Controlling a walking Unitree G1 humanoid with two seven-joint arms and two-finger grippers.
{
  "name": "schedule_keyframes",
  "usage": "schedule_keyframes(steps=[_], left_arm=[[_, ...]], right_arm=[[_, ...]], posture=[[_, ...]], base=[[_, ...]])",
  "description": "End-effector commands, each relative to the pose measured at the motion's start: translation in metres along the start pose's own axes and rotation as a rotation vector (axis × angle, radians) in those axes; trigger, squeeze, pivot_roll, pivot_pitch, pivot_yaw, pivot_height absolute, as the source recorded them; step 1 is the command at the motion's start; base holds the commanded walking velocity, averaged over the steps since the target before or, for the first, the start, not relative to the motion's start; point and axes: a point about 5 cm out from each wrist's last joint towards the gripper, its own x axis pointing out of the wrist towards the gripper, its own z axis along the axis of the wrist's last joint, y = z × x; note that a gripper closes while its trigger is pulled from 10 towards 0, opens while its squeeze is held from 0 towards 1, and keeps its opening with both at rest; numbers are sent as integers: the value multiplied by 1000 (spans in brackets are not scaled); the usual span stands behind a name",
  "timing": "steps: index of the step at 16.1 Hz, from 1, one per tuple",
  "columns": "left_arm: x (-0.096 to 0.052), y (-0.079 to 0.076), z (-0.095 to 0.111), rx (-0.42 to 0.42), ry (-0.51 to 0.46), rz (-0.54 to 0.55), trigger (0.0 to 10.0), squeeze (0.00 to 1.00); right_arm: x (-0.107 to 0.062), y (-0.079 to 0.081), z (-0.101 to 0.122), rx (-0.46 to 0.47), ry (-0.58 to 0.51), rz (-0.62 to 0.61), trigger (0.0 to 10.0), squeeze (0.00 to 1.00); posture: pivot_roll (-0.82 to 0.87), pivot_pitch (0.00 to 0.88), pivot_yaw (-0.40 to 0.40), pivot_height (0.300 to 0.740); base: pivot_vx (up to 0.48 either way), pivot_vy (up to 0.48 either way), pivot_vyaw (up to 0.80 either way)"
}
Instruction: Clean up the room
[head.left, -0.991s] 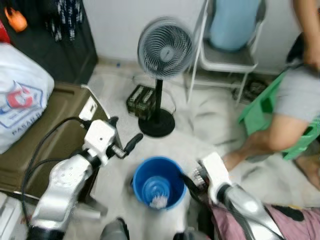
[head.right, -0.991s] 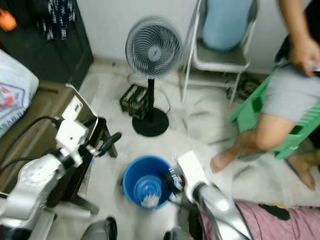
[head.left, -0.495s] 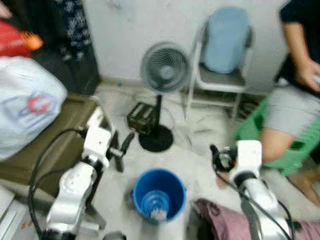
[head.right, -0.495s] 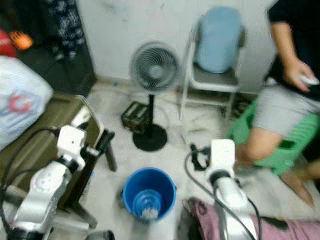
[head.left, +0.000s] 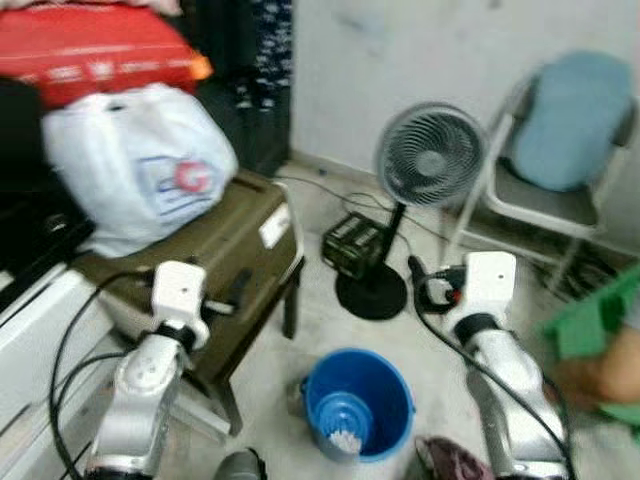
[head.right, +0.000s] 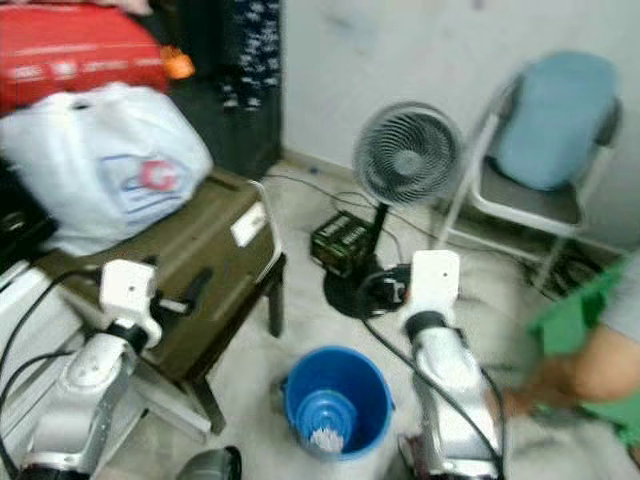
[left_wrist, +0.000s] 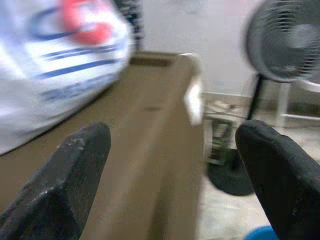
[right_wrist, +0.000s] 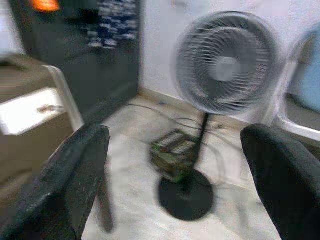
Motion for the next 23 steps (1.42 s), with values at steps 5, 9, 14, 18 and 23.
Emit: schedule_keyframes(steps=[5,9,14,18,23], left_arm=[[13,1,11,18,-54,-3,10000,0],[6,8,9,8,-46,15,10000,0],[-19,17,3,21,-25,69,10000,0],[-38,25,4,7,-24,94,10000,0],[-44,19,3,16,-8,41,10000,0]], right_arm=[[7,-2,10,4,-31,-1,10000,0],[10,0,14,7,-44,1,10000,0],[-9,-7,0,5,4,-24,10000,0],[-14,-10,-4,1,18,-38,10000,0],[-16,-12,-4,2,14,-46,10000,0]], posture=[[-101,0,-57,740],[-92,0,-49,740],[-84,0,-50,740],[-76,0,-47,740],[-71,0,-47,740]], base=[[0,0,800],[0,0,800],[0,0,800],[0,0,800],[0,0,796]])
